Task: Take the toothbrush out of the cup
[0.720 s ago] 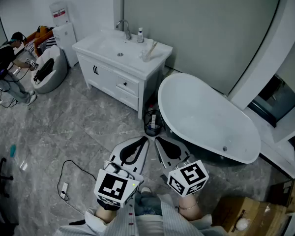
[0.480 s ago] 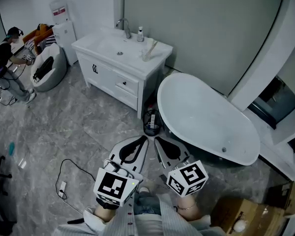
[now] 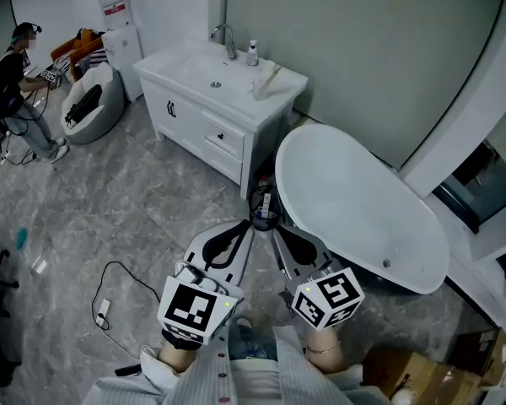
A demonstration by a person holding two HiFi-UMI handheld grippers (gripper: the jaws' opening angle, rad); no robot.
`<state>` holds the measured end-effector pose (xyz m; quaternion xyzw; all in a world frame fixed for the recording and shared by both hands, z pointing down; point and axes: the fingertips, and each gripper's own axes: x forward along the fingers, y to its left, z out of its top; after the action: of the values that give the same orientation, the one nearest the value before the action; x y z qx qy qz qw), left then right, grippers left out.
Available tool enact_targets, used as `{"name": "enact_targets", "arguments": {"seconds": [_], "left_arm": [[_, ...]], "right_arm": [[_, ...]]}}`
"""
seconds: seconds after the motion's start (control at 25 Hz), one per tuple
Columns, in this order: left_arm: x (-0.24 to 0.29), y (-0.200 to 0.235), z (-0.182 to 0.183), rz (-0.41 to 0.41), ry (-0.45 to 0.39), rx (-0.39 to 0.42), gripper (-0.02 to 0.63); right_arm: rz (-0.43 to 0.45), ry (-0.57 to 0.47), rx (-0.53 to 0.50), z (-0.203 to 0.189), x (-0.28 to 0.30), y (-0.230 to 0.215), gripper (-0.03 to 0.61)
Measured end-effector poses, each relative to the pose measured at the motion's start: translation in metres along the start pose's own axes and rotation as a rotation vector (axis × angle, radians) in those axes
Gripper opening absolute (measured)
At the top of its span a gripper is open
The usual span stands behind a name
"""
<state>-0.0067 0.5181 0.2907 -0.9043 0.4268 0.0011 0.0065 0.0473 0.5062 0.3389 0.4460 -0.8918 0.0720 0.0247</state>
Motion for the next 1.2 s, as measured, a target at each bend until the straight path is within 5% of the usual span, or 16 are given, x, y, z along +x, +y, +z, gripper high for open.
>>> {"name": "enact_targets", "arguments": {"seconds": [0.52,1.2], "left_arm": [[0.034,0.036,-0.011,0.058,-0.001,-0.013,0.022],[0.160,0.205,-0.016,-0.002,0.031,-0.027,0.021]], "right_arm": [[0.075,0.054,0.011,-0.010,0.043,-0.020,0.012],[-0.005,0.061,0.043,0.015,0.227,-0.108,0.012]]}}
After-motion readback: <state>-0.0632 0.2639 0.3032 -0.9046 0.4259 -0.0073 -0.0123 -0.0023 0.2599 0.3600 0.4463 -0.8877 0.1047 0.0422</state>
